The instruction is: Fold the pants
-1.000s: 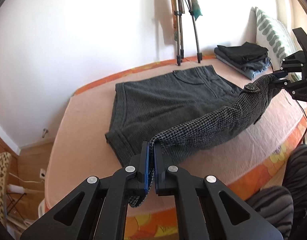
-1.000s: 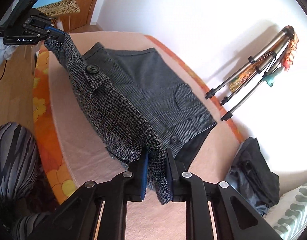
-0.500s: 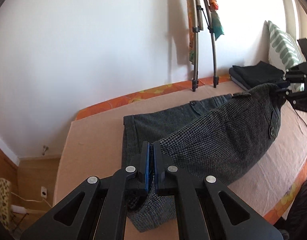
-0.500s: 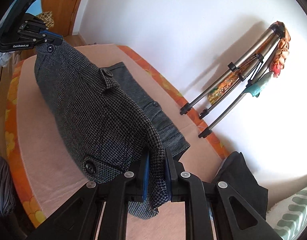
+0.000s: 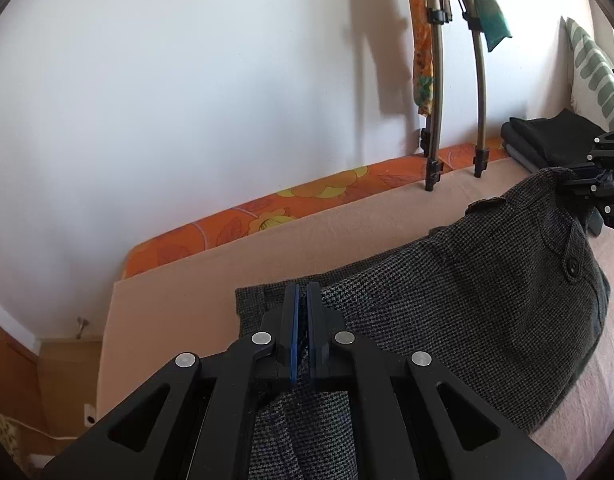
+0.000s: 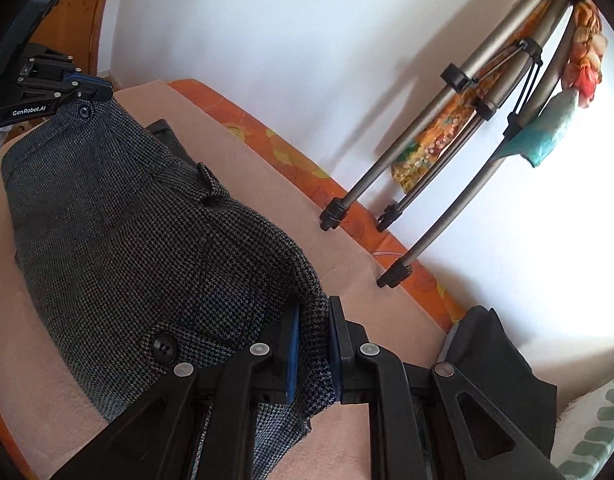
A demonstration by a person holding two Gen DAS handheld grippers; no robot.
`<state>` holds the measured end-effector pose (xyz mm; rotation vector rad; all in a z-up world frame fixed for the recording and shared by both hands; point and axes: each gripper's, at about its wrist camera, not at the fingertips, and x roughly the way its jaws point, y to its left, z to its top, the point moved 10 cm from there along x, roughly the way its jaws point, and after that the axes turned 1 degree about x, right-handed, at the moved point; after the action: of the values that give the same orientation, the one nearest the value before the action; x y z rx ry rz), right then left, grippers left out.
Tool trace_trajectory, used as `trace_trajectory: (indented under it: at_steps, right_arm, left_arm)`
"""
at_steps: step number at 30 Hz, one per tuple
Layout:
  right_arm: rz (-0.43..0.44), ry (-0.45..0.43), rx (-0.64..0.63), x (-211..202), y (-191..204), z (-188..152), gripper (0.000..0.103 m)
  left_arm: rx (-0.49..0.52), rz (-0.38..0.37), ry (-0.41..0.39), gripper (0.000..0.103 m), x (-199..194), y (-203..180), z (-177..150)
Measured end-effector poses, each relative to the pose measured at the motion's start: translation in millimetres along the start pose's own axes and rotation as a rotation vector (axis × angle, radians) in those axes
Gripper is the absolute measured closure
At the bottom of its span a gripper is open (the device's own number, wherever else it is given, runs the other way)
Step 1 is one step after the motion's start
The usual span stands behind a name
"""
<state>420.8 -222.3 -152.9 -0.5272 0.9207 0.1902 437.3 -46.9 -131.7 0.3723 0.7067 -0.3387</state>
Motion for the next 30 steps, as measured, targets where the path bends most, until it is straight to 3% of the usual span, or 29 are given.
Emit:
trace_trajectory:
  at_steps: [5,11,14,18,21,23,27,30]
  right_arm:
    - [0.003,0.055,0.062,37,-15,-9,0.093]
    - [0.012,0.115,0.087,70,-13,-19,0.093]
    - [0.015,0.130,0.105,78,-11,-23,0.093]
    - [0.018,0.132,0.123,80,-11,-26,0.093]
    - [0.012,0.125,0.122,78,-12,-24,0.092]
    - [0.009,0.115,0.125,77,-12,-21,0.092]
    - [0.008,0.115,0.164,80,-15,-17,0.092]
    - [-0.024,0.138,0.134,83,-12,-21,0.091]
  left_arm:
    - [0.019,0.012,0.035,0.101,49,-3,13]
    - [0.029,0.026,0.115,0.099,87,5,2]
    - [-0.014,0.068,0.103,0.098,82,21,8]
    - [-0.121,0.059,0.056,0.095,51,55,7]
    - [-0.169,0.031,0.060,0.083,29,74,-11]
    - [-0.218,-0.036,0.103,0.053,26,79,-30]
    - [-0.334,-0.123,0.188,0.050,21,78,-70]
    - [-0.346,-0.119,0.185,0.050,11,73,-90]
